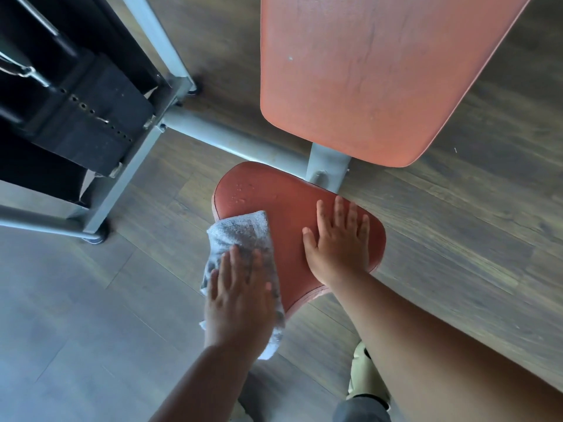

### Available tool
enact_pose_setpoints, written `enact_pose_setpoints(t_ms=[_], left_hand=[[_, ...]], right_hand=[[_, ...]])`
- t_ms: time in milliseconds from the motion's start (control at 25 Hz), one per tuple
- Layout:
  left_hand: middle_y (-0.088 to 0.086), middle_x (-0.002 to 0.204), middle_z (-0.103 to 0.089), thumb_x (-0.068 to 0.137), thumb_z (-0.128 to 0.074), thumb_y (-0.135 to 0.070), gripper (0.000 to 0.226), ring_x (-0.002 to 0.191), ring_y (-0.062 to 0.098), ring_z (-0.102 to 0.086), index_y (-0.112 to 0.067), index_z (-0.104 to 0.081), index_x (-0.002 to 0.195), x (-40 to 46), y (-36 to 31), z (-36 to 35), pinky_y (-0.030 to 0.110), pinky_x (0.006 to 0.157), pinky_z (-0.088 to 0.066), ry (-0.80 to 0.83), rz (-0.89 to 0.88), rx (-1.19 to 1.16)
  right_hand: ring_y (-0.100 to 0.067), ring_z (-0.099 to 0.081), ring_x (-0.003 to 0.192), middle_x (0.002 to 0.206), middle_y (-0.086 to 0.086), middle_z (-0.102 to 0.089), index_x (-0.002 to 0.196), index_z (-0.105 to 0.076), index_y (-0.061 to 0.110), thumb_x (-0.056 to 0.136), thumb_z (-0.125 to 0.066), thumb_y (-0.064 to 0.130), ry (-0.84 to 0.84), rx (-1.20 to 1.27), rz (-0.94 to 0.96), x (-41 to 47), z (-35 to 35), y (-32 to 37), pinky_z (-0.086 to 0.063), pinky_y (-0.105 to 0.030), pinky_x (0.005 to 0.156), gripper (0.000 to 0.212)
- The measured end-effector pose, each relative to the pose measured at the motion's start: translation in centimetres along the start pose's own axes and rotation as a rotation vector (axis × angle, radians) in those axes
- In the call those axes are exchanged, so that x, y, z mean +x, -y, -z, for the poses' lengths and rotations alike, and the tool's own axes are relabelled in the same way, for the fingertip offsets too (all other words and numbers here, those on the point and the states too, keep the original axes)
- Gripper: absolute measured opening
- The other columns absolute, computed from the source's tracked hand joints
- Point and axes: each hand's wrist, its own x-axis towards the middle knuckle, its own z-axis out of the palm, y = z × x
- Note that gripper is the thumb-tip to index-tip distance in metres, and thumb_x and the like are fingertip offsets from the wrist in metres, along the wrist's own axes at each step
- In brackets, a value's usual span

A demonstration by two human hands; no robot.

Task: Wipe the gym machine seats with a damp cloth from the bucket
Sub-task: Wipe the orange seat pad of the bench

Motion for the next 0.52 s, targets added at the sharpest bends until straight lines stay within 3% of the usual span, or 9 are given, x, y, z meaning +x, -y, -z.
enact_pose_setpoints(t_ms=[200,280,360,520], left_hand=[[0.019,0.164,-0.009,0.098,-0.023,-0.056,0.07,0.151,0.034,-0.009,-0.019,-0.015,0.157,6.4,-0.9,-0.3,0.046,0.12,-0.012,0.102,-0.034,0.056],[0.014,0.165,-0.003,0.099,-0.023,-0.054,0.068,0.152,0.029,-0.002,-0.022,-0.011,0.158,7.9,0.0,-0.5,0.042,0.121,-0.007,0.089,-0.054,0.047],[0.013,0.165,-0.008,0.1,-0.021,-0.049,0.065,0.152,0.027,-0.006,-0.02,-0.014,0.157,6.1,0.7,-0.6,0.041,0.122,-0.007,0.075,-0.103,0.038],[0.017,0.158,-0.031,0.097,-0.031,-0.047,0.064,0.146,0.032,-0.031,-0.013,-0.037,0.151,-0.2,3.4,-0.7,0.043,0.116,-0.022,0.066,-0.203,-0.002]], right_hand=[[-0.033,0.002,0.151,0.166,-0.01,-0.004,0.156,-0.007,0.029,0.091,-0.007,0.062,-0.032,-0.067,0.003,0.2,-0.4,-0.2,0.001,-0.054,0.12,0.073],[-0.032,0.002,0.151,0.166,-0.009,-0.004,0.156,-0.008,0.029,0.091,-0.007,0.062,-0.041,-0.068,0.0,0.2,-0.5,-0.1,0.001,-0.053,0.12,0.073],[-0.032,0.001,0.151,0.166,-0.009,-0.005,0.156,-0.009,0.029,0.09,-0.008,0.062,-0.037,-0.068,-0.006,0.1,-0.3,0.0,-0.001,-0.054,0.121,0.073],[-0.034,-0.002,0.151,0.165,-0.01,-0.008,0.156,-0.013,0.028,0.091,-0.012,0.06,-0.035,-0.061,-0.008,-0.1,0.3,0.4,-0.003,-0.055,0.12,0.073]])
